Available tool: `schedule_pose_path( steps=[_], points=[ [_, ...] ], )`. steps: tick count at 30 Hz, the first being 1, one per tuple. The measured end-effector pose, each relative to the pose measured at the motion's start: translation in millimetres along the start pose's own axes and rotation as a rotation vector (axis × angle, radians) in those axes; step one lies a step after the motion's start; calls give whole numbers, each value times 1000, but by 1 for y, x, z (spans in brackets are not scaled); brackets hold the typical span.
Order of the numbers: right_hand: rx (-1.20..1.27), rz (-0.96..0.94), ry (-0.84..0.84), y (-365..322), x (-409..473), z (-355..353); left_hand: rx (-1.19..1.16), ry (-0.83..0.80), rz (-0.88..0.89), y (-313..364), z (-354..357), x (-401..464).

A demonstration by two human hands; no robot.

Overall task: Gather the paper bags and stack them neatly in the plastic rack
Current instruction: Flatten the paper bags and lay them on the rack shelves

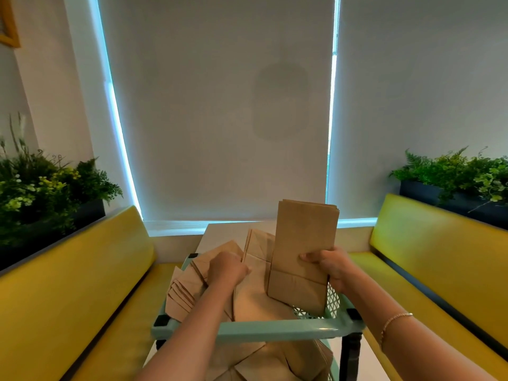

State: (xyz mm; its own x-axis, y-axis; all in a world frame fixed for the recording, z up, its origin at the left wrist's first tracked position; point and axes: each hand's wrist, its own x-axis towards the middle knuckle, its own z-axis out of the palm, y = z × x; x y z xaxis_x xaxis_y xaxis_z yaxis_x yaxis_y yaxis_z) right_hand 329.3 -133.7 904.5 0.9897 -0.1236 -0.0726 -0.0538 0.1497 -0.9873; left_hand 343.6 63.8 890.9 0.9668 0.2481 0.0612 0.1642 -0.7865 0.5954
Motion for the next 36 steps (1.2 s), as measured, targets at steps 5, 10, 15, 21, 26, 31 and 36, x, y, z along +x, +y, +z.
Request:
schedule_pose_path(
  steps=[5, 10, 15, 21, 26, 31, 36],
  points=[
    [37, -5, 25, -8, 1, -1, -291, 259, 70, 5, -43, -1],
    [40, -13, 57, -9, 3, 1, -633, 424, 285, 11, -78, -9],
    [75, 26, 11, -6, 6, 7, -644, 340, 484, 6, -56, -17],
    [274, 110, -112, -11, 5, 0, -704, 159, 566, -5, -28, -8],
    [198, 128, -208, -22, 7, -13, -589, 79, 614, -14, -22, -1],
    [88, -21, -271, -20, 8, -16, -436, 57, 639, -9, -27, -7],
    [93, -105, -236, -14, 0, -4, -468, 27, 418, -4, -25, -8]
  ],
)
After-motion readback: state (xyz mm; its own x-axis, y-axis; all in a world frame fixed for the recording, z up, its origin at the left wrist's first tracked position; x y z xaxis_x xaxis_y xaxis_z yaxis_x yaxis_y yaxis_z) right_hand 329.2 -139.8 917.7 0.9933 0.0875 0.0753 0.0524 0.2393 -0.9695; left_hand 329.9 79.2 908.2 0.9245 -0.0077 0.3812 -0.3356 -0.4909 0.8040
